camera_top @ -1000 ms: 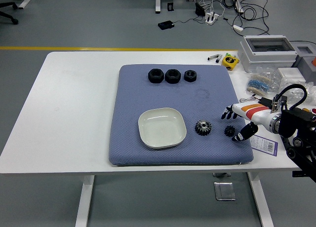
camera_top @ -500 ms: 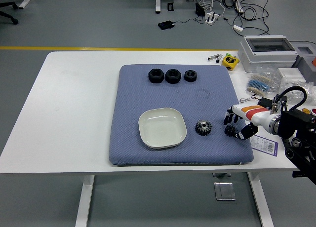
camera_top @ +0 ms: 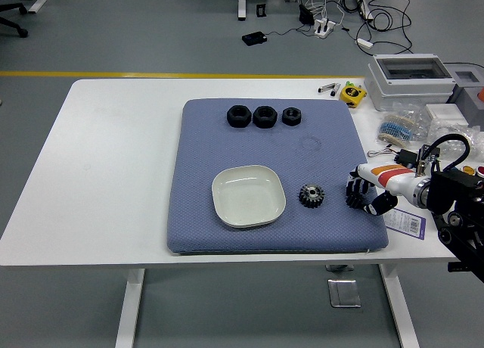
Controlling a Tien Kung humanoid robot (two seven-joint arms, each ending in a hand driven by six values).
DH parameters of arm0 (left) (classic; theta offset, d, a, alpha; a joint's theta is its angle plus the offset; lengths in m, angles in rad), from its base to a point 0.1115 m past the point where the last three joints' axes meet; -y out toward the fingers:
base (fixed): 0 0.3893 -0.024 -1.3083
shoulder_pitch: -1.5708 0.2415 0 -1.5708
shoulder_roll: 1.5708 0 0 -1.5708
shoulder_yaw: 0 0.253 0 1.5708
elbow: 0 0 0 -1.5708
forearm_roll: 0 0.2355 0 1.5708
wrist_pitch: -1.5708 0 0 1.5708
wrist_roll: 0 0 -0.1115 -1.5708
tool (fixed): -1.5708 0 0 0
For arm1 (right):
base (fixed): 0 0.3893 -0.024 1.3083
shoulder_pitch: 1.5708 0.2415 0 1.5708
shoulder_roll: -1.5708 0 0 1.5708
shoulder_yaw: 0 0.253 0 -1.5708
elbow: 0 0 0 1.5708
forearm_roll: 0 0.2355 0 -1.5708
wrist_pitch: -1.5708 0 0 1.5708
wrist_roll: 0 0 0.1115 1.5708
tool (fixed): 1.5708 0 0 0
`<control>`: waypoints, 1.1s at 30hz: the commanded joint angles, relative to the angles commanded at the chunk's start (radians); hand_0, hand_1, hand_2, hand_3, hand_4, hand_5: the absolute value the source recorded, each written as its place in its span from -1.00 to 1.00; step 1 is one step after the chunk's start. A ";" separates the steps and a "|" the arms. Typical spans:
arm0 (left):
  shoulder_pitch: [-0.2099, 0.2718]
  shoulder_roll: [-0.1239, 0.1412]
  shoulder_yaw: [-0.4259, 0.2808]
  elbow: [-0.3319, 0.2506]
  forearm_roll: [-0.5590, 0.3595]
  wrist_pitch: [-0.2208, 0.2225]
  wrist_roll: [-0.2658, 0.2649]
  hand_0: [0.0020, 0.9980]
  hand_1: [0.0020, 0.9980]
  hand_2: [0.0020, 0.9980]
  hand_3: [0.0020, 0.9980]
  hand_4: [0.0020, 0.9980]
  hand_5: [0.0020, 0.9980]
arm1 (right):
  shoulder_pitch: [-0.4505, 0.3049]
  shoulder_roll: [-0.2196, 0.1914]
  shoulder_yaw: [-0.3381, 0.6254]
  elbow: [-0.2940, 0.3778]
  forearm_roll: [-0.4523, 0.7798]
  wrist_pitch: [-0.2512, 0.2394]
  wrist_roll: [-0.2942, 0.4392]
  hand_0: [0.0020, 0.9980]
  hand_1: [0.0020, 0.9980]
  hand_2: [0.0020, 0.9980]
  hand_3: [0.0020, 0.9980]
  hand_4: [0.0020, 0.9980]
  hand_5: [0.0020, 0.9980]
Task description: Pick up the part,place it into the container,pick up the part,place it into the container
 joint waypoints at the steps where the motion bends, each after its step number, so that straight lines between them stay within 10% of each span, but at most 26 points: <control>1: 0.000 0.000 0.001 0.000 0.000 0.000 0.000 0.41 0.21 0.34 0.14 0.14 0.19 | -0.001 -0.001 0.001 0.000 0.000 0.001 0.000 0.08 -0.04 -0.02 -0.06 0.47 -1.00; 23: 0.000 0.001 -0.002 0.000 0.006 0.000 0.002 0.41 0.21 0.34 0.14 0.13 0.19 | 0.006 0.007 0.021 0.062 -0.009 -0.028 0.006 0.07 -0.11 -0.06 -0.07 0.55 -1.00; 33: -0.001 0.003 0.000 0.000 0.003 0.000 0.001 0.41 0.20 0.34 0.14 0.13 0.20 | 0.068 0.072 -0.014 0.181 -0.043 -0.036 -0.049 0.07 -0.11 -0.05 -0.07 0.57 -1.00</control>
